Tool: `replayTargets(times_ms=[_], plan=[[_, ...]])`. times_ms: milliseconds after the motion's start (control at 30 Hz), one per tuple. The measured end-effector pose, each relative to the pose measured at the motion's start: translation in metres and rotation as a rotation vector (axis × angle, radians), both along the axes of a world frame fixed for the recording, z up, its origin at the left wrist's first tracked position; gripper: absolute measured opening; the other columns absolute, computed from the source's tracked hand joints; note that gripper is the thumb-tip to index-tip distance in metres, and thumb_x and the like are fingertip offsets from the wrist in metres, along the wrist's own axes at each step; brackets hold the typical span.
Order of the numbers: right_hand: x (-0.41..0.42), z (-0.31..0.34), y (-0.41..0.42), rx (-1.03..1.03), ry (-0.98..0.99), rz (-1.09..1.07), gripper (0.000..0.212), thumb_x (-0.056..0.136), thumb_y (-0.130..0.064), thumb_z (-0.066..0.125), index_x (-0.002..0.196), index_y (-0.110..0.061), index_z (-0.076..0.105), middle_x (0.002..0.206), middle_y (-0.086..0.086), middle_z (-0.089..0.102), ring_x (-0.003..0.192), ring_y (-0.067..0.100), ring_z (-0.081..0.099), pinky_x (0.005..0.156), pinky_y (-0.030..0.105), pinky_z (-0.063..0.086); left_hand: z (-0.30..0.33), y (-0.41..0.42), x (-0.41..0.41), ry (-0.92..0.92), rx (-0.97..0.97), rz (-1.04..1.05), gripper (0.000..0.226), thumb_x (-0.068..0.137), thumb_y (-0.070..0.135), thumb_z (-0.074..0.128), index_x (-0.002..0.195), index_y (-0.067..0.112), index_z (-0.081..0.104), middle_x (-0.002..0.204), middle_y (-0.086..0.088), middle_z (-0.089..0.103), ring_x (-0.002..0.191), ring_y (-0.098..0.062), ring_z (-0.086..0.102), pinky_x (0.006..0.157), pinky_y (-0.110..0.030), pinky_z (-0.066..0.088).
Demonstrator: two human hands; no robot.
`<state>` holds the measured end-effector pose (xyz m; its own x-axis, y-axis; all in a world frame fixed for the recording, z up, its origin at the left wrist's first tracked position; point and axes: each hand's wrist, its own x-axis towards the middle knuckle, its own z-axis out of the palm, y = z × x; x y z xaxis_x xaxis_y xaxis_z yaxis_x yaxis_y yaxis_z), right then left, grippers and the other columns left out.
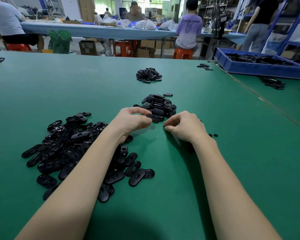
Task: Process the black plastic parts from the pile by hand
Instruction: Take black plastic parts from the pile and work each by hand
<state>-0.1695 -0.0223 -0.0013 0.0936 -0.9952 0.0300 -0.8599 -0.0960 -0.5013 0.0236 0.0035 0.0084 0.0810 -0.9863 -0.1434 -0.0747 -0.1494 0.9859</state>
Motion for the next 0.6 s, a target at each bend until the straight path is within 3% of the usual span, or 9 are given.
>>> replayTargets(times_ms=[133,200,300,367,600], plan=[[-0.001,-0.001,0.000,0.014,-0.080,-0.011,0.003,0.084,-0.033,0.076,0.083,-0.035,0.076,0.081,-0.022,0.071,0.086,0.006,0.065,0.072,0.025,0.048,-0.001,0.000,0.000,0.018,0.006,-0.001,0.020,0.082,-0.006,0.073,0.089,0.013,0.073,0.065,0.000,0.069,0.066,-0.014,0.066,0.092,-0.029,0.058],[-0.002,-0.001,-0.001,0.043,-0.224,0.013,0.006,0.084,-0.028,0.078,0.079,-0.031,0.075,0.079,-0.016,0.073,0.076,0.005,0.065,0.069,0.024,0.049,-0.001,-0.001,0.001,0.033,0.004,-0.001,0.020,0.082,-0.006,0.073,0.089,0.013,0.073,0.066,-0.002,0.069,0.067,-0.015,0.066,0.093,-0.030,0.057],[0.000,0.004,0.003,0.087,-0.523,0.062,0.009,0.086,-0.021,0.079,0.079,-0.025,0.074,0.074,-0.007,0.072,0.051,0.004,0.051,0.051,0.015,0.041,0.000,-0.001,0.000,0.056,-0.004,-0.002,0.020,0.083,-0.007,0.072,0.089,0.011,0.073,0.076,-0.008,0.070,0.074,-0.019,0.066,0.095,-0.032,0.057],[0.002,0.009,0.004,0.093,-0.648,0.086,0.011,0.087,-0.017,0.078,0.079,-0.023,0.073,0.077,0.001,0.072,0.046,0.003,0.045,0.044,0.011,0.035,0.000,-0.001,0.000,0.066,-0.011,-0.003,0.020,0.083,-0.008,0.071,0.090,0.010,0.072,0.083,-0.013,0.070,0.079,-0.022,0.065,0.096,-0.033,0.056],[-0.001,0.019,0.007,0.057,-0.668,0.086,0.011,0.091,-0.016,0.073,0.090,-0.024,0.080,0.068,-0.012,0.069,0.044,0.000,0.044,0.045,0.009,0.035,0.001,-0.002,0.000,0.059,-0.025,-0.004,0.021,0.083,-0.008,0.070,0.090,0.011,0.072,0.087,-0.014,0.072,0.080,-0.021,0.065,0.095,-0.032,0.057]])
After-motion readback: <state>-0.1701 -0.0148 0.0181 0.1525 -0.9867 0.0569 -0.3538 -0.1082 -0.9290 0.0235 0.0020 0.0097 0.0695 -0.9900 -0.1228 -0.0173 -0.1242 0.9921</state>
